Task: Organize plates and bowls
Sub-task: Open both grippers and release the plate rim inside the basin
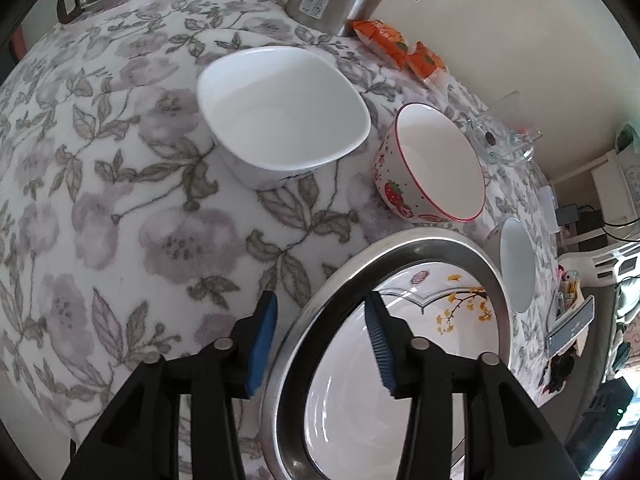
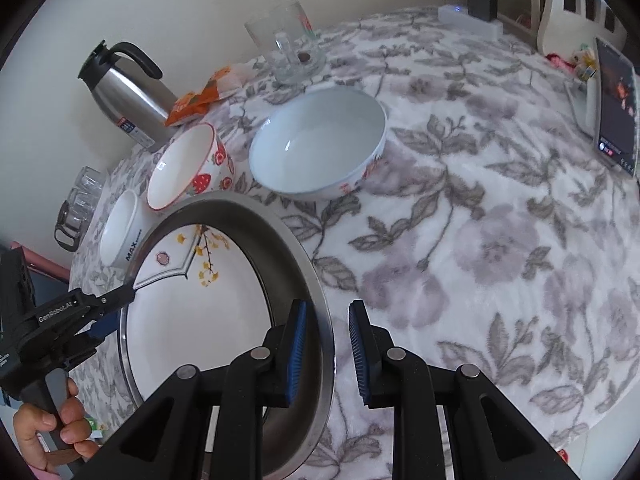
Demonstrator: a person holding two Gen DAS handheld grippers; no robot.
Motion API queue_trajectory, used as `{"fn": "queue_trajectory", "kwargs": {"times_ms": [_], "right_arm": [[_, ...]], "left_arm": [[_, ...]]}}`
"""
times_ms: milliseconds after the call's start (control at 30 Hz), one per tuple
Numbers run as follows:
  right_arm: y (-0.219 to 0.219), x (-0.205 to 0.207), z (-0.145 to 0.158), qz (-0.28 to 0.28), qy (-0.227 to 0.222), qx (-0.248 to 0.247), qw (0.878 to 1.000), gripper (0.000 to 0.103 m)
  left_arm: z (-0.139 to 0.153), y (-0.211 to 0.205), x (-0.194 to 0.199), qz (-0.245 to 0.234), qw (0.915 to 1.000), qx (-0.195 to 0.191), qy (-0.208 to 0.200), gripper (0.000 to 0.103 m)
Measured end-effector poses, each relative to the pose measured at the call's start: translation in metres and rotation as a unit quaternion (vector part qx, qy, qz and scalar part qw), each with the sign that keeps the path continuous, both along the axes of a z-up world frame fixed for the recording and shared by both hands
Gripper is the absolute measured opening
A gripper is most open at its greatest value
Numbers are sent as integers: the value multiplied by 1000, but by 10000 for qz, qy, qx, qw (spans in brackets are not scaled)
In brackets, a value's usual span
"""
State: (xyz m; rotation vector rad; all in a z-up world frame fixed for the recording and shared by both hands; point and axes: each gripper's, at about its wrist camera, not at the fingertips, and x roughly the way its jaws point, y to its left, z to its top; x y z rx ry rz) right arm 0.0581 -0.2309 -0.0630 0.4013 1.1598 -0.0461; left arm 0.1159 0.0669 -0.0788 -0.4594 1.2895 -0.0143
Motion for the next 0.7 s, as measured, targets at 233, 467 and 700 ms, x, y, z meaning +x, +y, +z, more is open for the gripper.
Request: {"fn": "queue_trajectory", "kwargs": {"times_ms": [233,467,700], "right_arm": [[10,0,10,217,-217,-269,9992,63],[14,1,10,345,-314,-371,9982,86],[18,1,12,421,-449,-486,9969,103]], "left_arm": [[4,1,-1,84,9994,341,52,65],[8,7,-3,295,9980,560,73,78],[15,8,-4,472,9961,733,-110,92]]}}
